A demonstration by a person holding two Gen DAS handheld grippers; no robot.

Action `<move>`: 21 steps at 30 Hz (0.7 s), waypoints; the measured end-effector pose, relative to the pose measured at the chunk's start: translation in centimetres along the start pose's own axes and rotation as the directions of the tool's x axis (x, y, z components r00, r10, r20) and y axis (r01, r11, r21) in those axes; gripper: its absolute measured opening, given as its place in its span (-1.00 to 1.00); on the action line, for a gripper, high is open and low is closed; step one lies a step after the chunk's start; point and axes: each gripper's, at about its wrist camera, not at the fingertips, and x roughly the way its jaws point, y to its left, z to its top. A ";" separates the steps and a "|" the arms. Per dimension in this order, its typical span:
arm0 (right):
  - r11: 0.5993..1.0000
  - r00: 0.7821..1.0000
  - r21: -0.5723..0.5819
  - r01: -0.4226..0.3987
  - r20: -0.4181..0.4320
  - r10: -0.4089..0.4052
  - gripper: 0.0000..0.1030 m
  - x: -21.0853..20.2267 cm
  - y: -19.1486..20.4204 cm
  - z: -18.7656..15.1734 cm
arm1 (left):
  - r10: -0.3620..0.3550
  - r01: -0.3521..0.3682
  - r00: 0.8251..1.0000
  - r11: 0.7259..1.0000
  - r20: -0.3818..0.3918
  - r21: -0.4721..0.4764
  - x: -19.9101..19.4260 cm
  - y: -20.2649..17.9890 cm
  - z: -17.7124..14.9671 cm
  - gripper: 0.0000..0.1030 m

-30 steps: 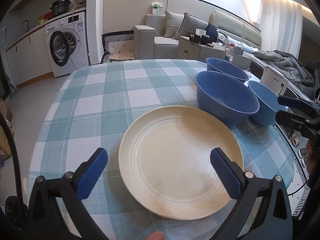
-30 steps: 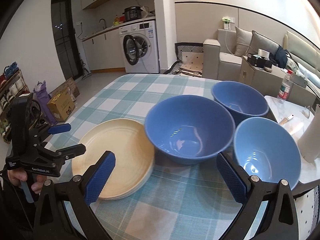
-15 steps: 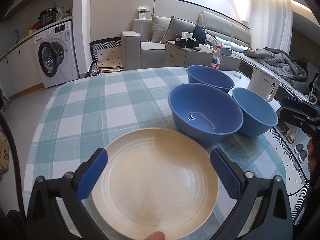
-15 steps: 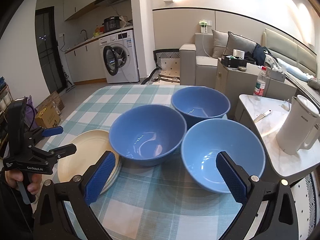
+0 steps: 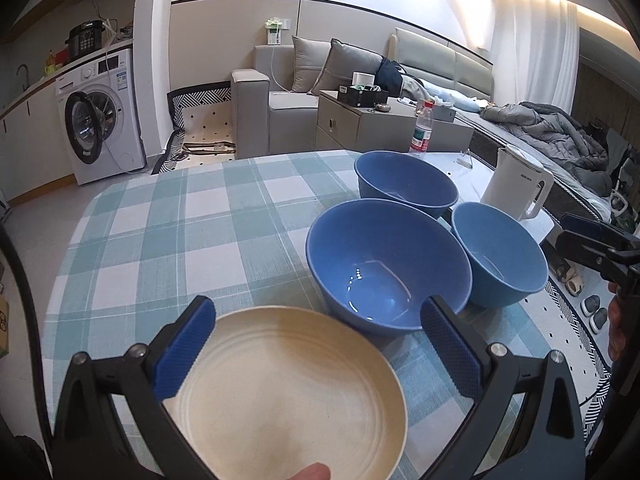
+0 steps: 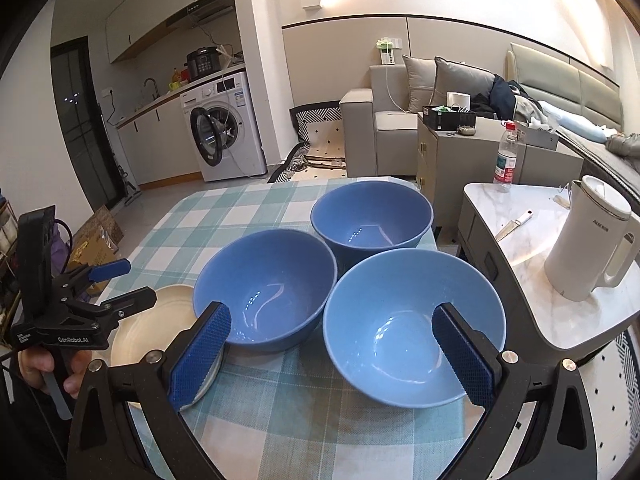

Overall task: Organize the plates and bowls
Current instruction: 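Withdraw both open tools from the plates and move them toward the blue bowls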

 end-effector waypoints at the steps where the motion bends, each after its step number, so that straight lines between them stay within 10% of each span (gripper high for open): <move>1: 1.000 1.000 0.011 -0.006 -0.001 0.006 0.99 0.1 -0.3 0.2 | 0.002 -0.002 1.000 1.000 0.000 0.000 0.2 0.0 0.2 1.00; 21: 0.993 0.998 0.105 0.052 -0.026 -0.050 0.99 2.2 -4.7 3.1 | -0.013 0.014 1.000 1.000 -0.023 0.008 4.0 -0.5 4.3 1.00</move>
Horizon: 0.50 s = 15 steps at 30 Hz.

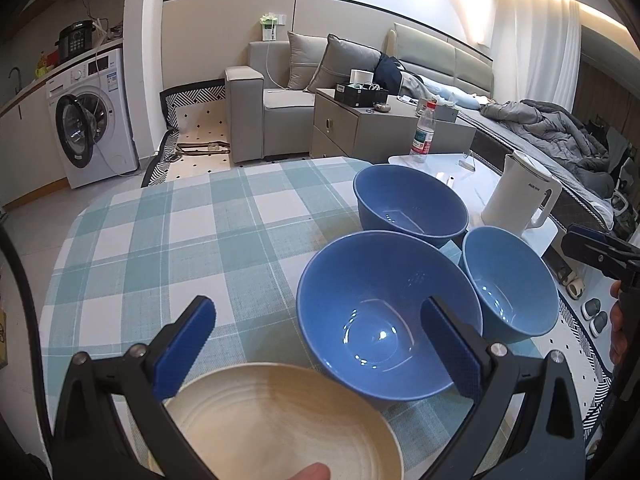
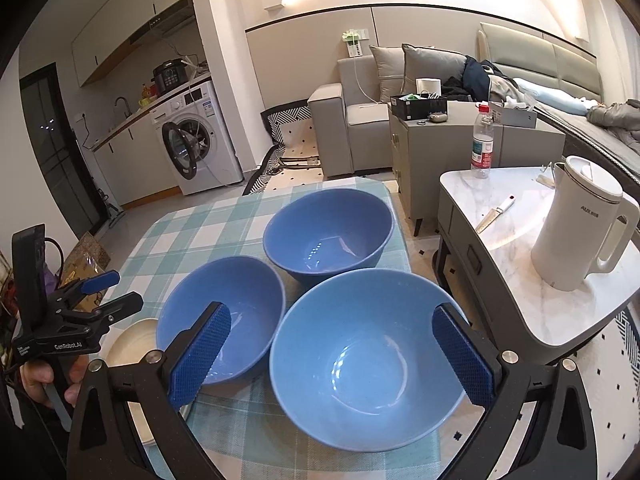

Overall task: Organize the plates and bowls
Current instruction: 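Withdraw both open tools from the plates and move them toward the blue bowls, then bring the left tool to a blue bowl rim while the right tool approaches another blue bowl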

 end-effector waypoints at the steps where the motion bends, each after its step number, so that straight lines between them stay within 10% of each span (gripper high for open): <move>1: 1.000 1.000 0.001 0.001 -0.002 -0.001 0.99 0.1 -0.2 0.1 | -0.001 0.002 1.000 1.000 -0.003 0.001 0.2 -0.1 0.1 1.00; 15: 1.000 0.999 0.010 0.029 -0.030 -0.029 0.99 2.5 -1.5 1.5 | -0.005 0.006 0.999 1.000 -0.034 0.018 2.9 -1.3 2.2 1.00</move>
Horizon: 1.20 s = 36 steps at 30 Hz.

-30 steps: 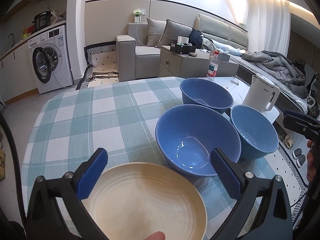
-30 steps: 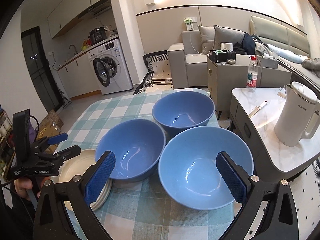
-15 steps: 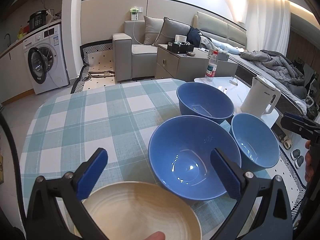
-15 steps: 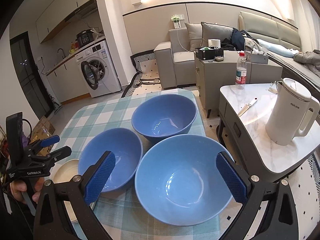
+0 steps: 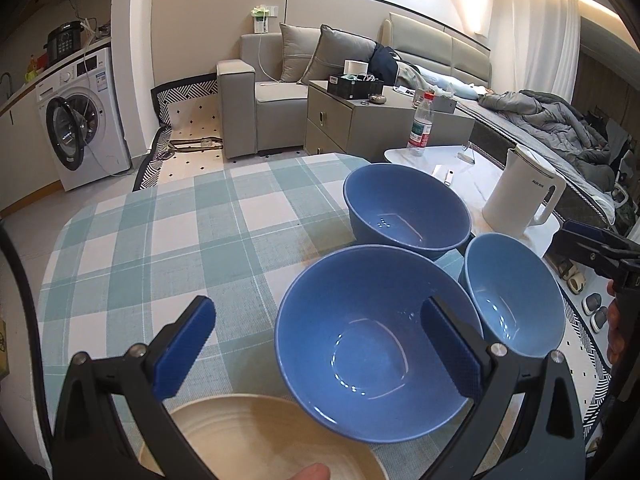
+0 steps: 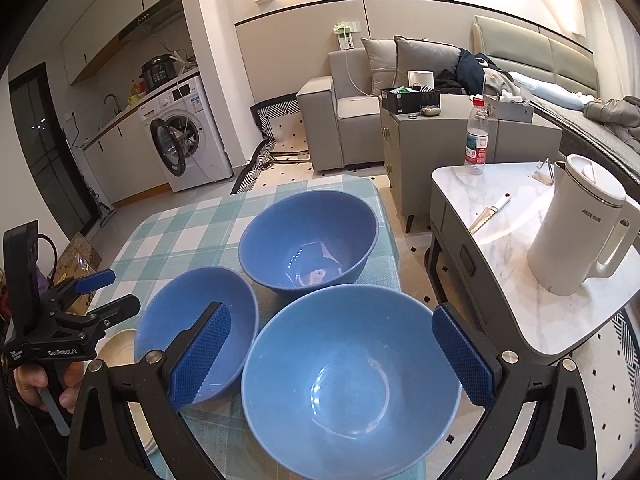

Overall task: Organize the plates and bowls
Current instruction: 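Bring the left tool to a blue bowl rim while the right tool approaches another blue bowl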

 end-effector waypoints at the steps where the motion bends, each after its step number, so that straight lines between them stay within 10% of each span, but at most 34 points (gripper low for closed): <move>1: 1.000 1.000 0.000 0.004 -0.003 -0.004 0.99 0.1 0.0 0.1 | -0.001 0.001 1.000 1.000 -0.001 0.000 0.1 0.0 0.1 1.00; 36: 1.000 0.997 0.014 0.022 -0.071 -0.021 0.99 5.6 -1.9 2.5 | -0.008 0.011 0.996 0.999 -0.094 0.036 6.5 -1.4 3.6 1.00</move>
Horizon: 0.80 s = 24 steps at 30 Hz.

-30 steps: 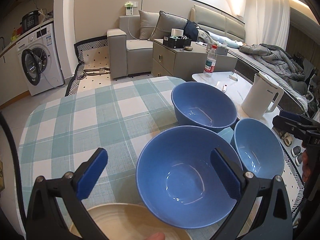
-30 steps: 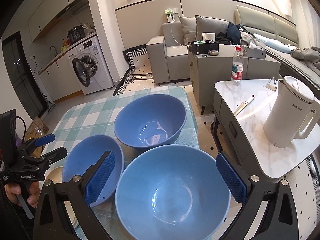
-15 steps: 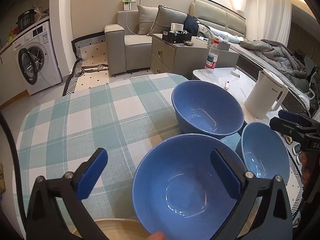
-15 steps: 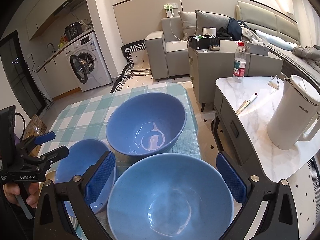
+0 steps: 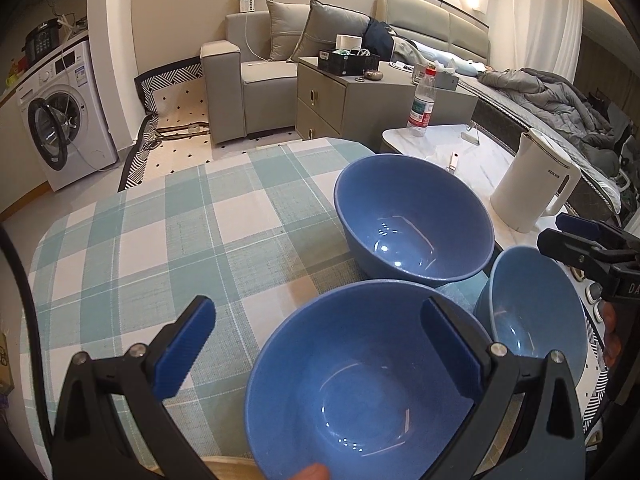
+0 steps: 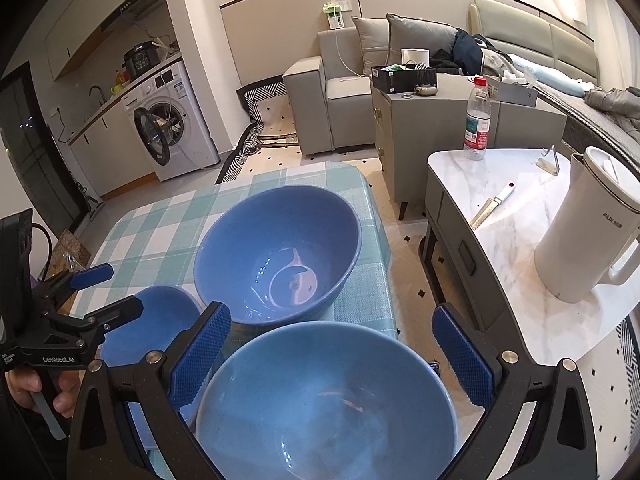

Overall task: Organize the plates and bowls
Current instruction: 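Bring the left tool to a blue bowl rim while the right tool approaches another blue bowl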

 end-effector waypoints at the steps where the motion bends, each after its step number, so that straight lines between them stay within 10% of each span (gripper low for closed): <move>1: 1.000 1.000 -0.001 0.000 -0.001 0.000 0.99 0.0 0.0 0.0 | 0.000 0.000 1.000 1.000 -0.002 0.003 0.1 -0.1 0.1 1.00; 24: 1.000 0.999 0.026 -0.005 -0.050 0.006 0.99 4.3 -1.3 1.5 | -0.034 0.033 0.998 0.999 -0.057 -0.016 3.9 0.0 2.1 0.97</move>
